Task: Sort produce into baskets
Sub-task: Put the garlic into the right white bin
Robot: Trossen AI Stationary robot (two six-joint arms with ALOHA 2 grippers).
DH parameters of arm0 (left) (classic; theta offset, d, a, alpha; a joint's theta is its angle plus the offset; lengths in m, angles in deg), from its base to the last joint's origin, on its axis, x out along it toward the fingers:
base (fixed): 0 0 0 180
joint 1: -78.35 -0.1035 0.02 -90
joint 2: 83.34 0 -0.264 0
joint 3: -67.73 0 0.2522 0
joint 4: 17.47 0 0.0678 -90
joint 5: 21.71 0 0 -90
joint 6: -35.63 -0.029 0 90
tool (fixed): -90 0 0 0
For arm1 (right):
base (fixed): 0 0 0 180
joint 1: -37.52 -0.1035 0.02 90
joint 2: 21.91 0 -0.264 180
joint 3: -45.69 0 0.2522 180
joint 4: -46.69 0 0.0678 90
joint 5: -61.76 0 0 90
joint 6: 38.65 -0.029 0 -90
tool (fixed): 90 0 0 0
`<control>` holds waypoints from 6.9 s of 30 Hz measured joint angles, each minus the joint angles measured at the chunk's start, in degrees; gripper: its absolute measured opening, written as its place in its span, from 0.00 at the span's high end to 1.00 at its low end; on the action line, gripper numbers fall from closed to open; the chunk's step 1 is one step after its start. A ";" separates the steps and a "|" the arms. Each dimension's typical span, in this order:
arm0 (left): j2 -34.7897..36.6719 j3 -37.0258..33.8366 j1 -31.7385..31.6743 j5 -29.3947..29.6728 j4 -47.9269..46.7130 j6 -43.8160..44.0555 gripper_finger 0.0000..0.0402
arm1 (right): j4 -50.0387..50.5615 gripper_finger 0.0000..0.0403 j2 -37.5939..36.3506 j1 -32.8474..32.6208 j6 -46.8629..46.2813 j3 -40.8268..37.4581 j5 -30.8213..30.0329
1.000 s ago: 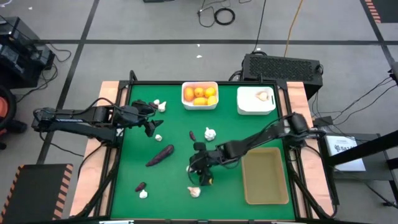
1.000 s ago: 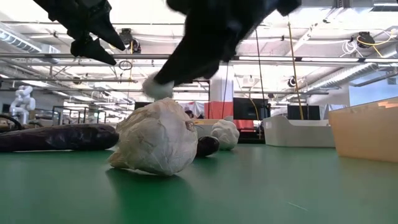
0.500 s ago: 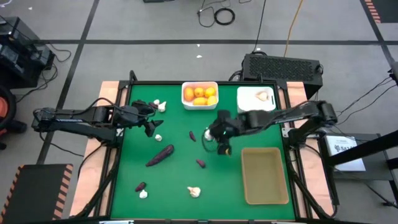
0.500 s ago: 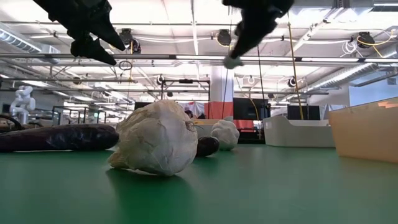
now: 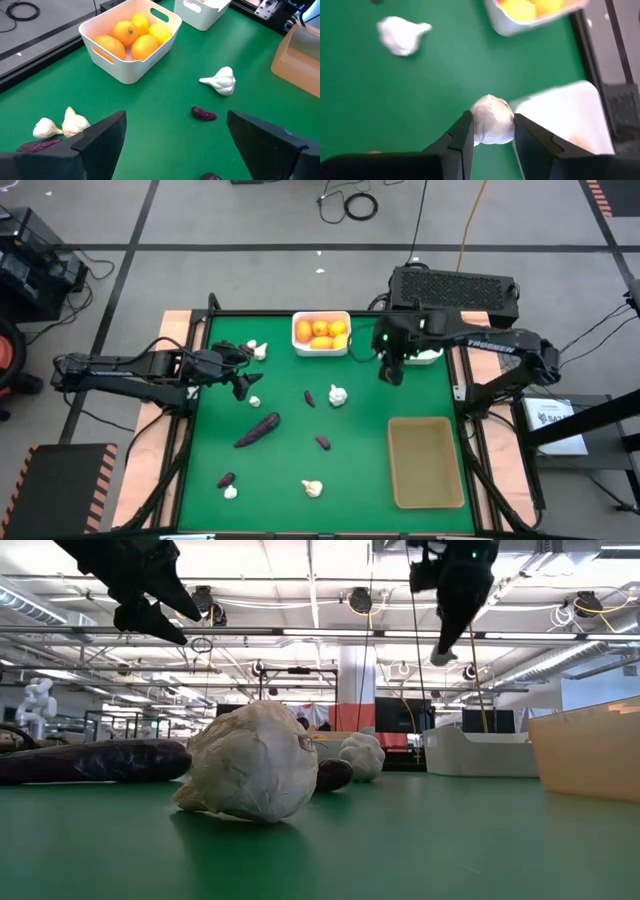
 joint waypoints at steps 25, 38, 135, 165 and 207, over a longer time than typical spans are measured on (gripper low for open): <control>3.11 -20.30 5.29 9.91 26.10 -1.01 0.13 | -0.74 0.64 7.59 30.34 -3.20 -0.02 0.24; 9.36 -28.13 5.29 10.39 36.09 -2.62 0.13 | -2.13 0.34 7.54 32.09 -3.58 -0.02 0.29; -38.19 11.59 -31.75 -13.42 4.59 -4.64 0.58 | -55.97 0.34 5.12 -40.10 -27.90 -23.05 -6.03; -85.78 70.65 -16.63 -35.07 25.70 -10.18 0.58 | -45.21 0.34 5.14 -47.37 -39.58 -23.03 -13.38; -101.61 84.59 -16.46 -22.08 29.68 -21.07 0.22 | -41.72 0.34 5.14 -47.36 -38.89 -23.03 -14.86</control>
